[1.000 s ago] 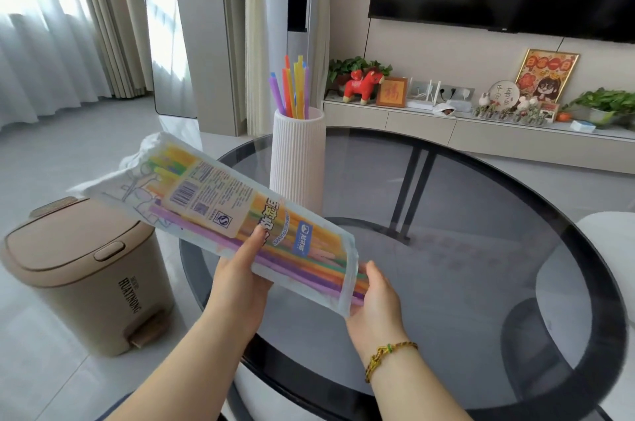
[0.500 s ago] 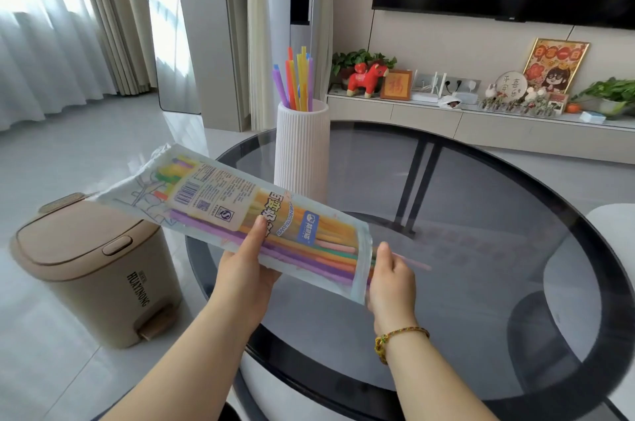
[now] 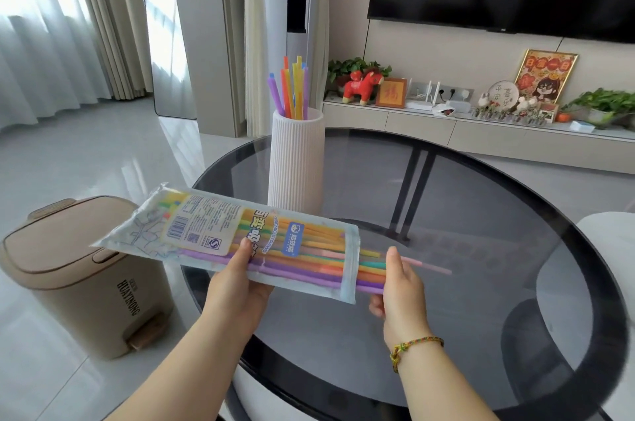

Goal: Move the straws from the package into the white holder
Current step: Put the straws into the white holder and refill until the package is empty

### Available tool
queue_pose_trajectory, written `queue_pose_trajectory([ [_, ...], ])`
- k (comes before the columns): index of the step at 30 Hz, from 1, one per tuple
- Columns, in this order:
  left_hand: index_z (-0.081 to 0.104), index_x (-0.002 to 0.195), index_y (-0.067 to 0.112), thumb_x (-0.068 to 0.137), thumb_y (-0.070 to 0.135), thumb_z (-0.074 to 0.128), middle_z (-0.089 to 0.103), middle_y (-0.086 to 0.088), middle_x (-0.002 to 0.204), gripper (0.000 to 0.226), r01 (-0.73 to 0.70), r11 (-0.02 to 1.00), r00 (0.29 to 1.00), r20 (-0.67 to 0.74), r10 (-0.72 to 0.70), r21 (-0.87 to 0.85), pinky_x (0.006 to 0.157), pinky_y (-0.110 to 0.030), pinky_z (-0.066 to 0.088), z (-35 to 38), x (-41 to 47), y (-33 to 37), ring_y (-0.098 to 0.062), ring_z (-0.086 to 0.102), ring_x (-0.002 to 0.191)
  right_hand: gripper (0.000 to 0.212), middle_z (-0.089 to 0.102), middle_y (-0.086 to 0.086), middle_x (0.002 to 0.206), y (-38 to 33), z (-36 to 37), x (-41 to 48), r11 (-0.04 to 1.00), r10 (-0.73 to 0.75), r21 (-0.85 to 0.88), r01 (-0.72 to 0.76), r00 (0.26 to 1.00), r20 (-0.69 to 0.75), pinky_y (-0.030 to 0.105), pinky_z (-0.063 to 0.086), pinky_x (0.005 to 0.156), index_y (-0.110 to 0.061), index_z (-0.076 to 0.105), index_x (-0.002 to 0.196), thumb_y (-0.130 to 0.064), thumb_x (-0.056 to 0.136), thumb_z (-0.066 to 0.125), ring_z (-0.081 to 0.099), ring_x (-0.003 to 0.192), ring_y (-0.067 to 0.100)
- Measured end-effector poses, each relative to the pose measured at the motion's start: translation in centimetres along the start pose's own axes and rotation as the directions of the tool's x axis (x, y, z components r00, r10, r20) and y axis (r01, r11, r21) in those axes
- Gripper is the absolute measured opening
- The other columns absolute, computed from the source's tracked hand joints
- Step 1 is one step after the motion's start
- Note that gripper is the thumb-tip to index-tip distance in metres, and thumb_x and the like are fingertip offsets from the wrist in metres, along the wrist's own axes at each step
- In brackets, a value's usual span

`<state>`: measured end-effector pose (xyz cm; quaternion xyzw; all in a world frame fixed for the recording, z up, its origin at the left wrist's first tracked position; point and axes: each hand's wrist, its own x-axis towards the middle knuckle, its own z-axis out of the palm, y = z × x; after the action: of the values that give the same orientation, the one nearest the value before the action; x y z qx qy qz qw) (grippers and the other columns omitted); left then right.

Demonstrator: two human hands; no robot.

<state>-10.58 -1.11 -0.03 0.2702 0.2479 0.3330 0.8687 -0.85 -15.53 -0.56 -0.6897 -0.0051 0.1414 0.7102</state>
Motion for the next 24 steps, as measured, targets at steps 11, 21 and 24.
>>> queue_pose_trajectory([
  [11, 0.055, 0.098, 0.019, 0.091, 0.015, 0.045, 0.071, -0.001, 0.082, 0.013, 0.051, 0.997, 0.999, 0.014, -0.051, -0.064, 0.05, -0.03, 0.058, 0.4, -0.2, -0.2, -0.013, 0.07, 0.066, 0.022, 0.074, -0.008, 0.063, 0.3, 2.0, -1.6, 0.877, 0.043, 0.448, -0.172, 0.958, 0.283, 0.023, 0.058, 0.058, -0.02, 0.063, 0.085, -0.034, 0.088, 0.047, 0.071, 0.064, 0.007],
  [21, 0.042, 0.121, 0.023, 0.09, 0.024, 0.046, 0.06, -0.005, 0.111, 0.031, 0.067, 0.97, 0.996, -0.07, -0.052, 0.233, 0.089, -0.034, 0.042, -0.7, -1.3, 1.2, -0.021, 0.057, 0.1, 0.024, 0.062, 0.003, 0.069, -0.4, 0.2, 0.3, 0.891, 0.184, 0.412, -0.193, 0.981, 0.062, 0.031, 0.05, 0.061, -0.015, 0.057, 0.071, -0.021, 0.091, 0.046, 0.06, 0.066, 0.018],
  [24, 0.043, 0.125, 0.013, 0.089, 0.016, 0.049, 0.052, -0.006, 0.114, 0.037, -0.018, 0.946, 0.983, -0.168, 0.075, 0.322, 0.089, -0.026, 0.038, -1.1, -1.3, 2.1, -0.016, 0.051, 0.1, 0.023, 0.058, 0.004, 0.069, -0.5, -0.3, 0.6, 0.893, 0.206, 0.402, -0.204, 0.978, 0.038, 0.031, 0.049, 0.058, -0.014, 0.055, 0.069, -0.018, 0.09, 0.046, 0.058, 0.064, 0.018],
])
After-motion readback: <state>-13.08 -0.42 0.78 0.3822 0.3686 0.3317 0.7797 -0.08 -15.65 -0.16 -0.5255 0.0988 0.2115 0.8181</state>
